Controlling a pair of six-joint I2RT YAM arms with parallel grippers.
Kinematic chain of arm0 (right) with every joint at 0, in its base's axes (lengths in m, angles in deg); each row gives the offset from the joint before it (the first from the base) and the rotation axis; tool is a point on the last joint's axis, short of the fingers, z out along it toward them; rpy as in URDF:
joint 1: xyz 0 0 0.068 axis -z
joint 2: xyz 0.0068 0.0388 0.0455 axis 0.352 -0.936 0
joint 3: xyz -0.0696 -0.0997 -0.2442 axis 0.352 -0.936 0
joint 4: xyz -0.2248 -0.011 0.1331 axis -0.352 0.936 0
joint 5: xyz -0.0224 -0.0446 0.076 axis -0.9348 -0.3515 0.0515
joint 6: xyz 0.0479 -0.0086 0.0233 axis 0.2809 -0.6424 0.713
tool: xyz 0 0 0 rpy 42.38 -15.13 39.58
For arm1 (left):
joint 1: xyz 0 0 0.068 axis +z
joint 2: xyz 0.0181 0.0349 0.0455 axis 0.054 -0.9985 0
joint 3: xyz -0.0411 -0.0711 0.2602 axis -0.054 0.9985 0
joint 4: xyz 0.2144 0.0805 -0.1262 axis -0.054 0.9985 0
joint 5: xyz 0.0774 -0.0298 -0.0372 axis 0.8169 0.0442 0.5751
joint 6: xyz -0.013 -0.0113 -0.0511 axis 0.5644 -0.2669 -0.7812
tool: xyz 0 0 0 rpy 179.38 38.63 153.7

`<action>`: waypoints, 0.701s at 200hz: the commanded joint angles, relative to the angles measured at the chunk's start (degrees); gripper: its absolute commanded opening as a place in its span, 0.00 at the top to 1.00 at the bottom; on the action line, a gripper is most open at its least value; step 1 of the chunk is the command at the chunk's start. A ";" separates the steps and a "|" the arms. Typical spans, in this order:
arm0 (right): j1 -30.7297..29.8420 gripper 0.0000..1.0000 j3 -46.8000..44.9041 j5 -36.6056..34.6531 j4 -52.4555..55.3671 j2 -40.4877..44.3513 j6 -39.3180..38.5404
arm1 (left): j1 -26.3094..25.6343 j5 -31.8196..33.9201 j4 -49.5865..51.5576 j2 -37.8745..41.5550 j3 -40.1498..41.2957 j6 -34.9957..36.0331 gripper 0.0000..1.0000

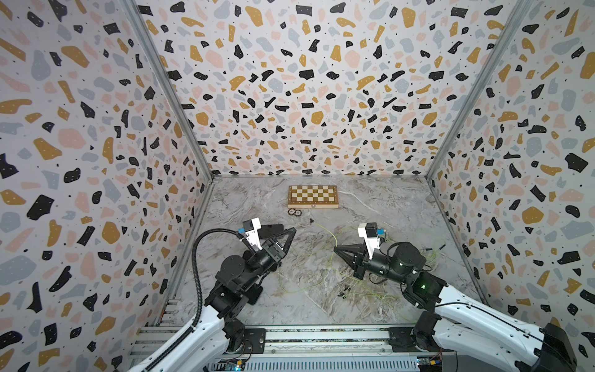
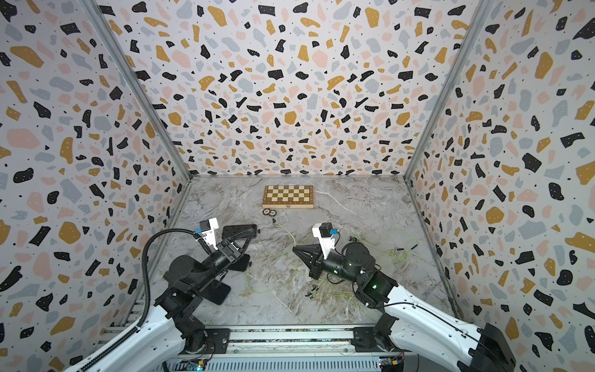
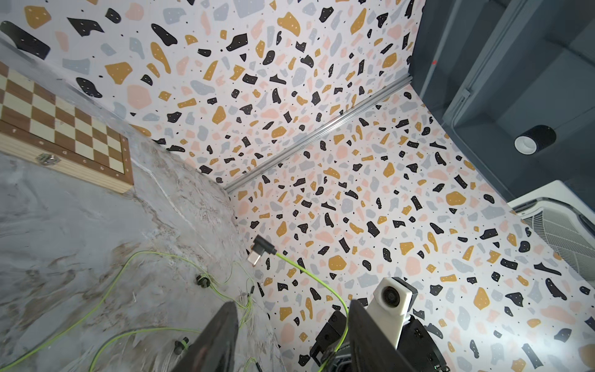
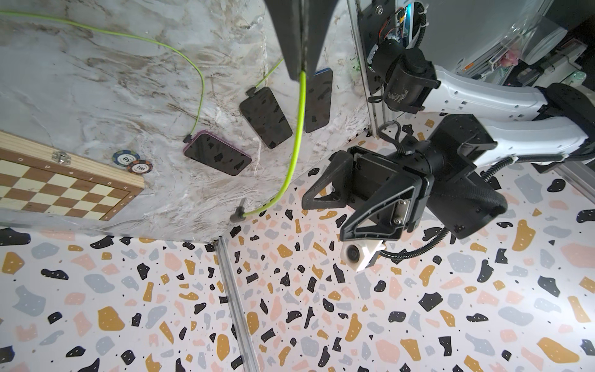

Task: Plug wired earphones into phones
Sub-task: Pick up the wired earphone from the center of the board.

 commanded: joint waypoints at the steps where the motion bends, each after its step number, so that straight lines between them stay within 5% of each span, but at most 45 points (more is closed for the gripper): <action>1: 0.17 1.00 1.34 -0.47 -0.64 1.05 1.28 | -2.56 3.37 -9.01 -3.40 -0.17 0.92 0.49; 61: 0.17 1.00 1.51 -0.47 -0.94 2.51 1.75 | -7.30 9.84 -15.72 -8.83 0.46 -2.41 0.54; 140: 0.17 1.00 1.51 0.38 -0.75 4.27 1.86 | -9.70 9.09 -22.86 -16.52 -2.49 -5.80 0.56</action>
